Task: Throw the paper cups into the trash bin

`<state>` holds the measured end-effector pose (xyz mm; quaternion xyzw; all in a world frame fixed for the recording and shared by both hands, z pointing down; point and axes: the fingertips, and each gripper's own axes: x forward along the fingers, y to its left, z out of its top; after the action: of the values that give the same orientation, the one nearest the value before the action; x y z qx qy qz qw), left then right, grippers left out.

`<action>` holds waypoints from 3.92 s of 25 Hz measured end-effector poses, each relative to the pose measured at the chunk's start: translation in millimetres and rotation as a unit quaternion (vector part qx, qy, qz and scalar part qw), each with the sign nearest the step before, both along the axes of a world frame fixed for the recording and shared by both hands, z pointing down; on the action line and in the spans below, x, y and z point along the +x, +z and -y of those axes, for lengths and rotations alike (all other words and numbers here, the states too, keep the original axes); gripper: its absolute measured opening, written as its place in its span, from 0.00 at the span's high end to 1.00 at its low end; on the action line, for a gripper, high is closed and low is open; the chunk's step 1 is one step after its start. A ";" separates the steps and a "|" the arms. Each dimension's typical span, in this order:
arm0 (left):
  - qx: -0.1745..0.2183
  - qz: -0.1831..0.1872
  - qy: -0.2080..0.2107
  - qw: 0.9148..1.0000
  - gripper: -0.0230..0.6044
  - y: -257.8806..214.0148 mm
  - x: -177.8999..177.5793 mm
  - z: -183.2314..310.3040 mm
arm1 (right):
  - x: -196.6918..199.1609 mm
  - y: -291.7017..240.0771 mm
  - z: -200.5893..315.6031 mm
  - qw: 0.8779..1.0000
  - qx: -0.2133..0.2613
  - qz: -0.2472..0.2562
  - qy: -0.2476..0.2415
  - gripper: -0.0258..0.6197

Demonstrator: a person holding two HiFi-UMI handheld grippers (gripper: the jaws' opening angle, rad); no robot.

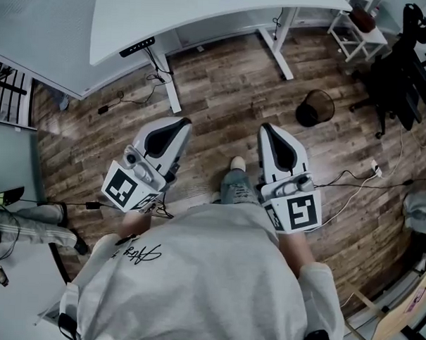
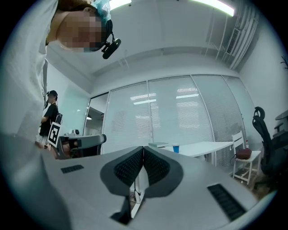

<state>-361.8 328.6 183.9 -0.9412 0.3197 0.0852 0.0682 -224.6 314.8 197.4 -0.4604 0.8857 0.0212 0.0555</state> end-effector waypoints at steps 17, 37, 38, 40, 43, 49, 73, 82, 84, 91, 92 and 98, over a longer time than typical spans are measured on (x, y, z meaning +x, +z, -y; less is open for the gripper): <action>-0.005 0.000 -0.016 1.000 0.96 -3.0 6.8 108.2 | 5.5 -10.4 118.9 1.000 -0.005 -0.006 -0.017 0.94; -0.007 -0.002 -0.061 0.998 0.96 -4.1 32.3 212.8 | 29.5 -2.8 233.8 0.998 -0.022 -0.016 -0.061 0.94; -0.008 -0.002 -0.062 0.998 0.96 -3.6 31.8 215.8 | 29.8 -2.3 237.3 0.998 -0.023 -0.015 -0.061 0.94; -0.007 0.002 -0.059 0.998 0.96 -2.5 33.5 220.5 | 30.1 -1.4 243.2 0.998 -0.025 -0.014 -0.060 0.94; -0.003 0.009 -0.049 0.999 0.96 -2.2 40.5 223.3 | 31.0 -0.1 248.7 0.998 -0.027 -0.015 -0.061 0.94; -0.010 -0.006 -0.053 0.999 0.96 -0.1 36.3 246.5 | 30.6 3.9 266.8 0.998 -0.026 -0.017 -0.053 0.94; -0.007 -0.004 -0.027 1.000 0.96 -0.8 2.7 389.1 | -1.9 11.2 401.1 0.999 -0.032 -0.022 -0.030 0.94; -0.012 -0.003 -0.016 1.000 0.96 -4.1 -1.0 423.3 | -5.6 12.2 435.2 0.999 -0.041 -0.023 -0.021 0.94; -0.013 -0.003 -0.013 1.000 0.96 -2.7 -6.7 435.1 | -11.6 16.6 446.6 0.998 -0.047 -0.028 -0.019 0.94; -0.021 -0.010 -0.004 1.000 0.96 4.4 -23.7 466.2 | -35.2 41.2 483.6 0.995 -0.082 -0.047 -0.017 0.93; -0.022 -0.010 -0.002 1.000 0.96 5.0 -24.4 468.8 | -37.0 43.5 488.1 0.995 -0.087 -0.048 -0.017 0.89; -0.024 -0.014 0.004 1.000 0.96 6.7 -30.1 484.3 | -47.7 58.6 516.8 0.992 -0.108 -0.066 -0.014 0.75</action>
<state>-391.9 -155.7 190.6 -0.9427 0.3184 0.0908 0.0409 -272.3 -202.0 256.0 -0.4486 0.8910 -0.0448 -0.0527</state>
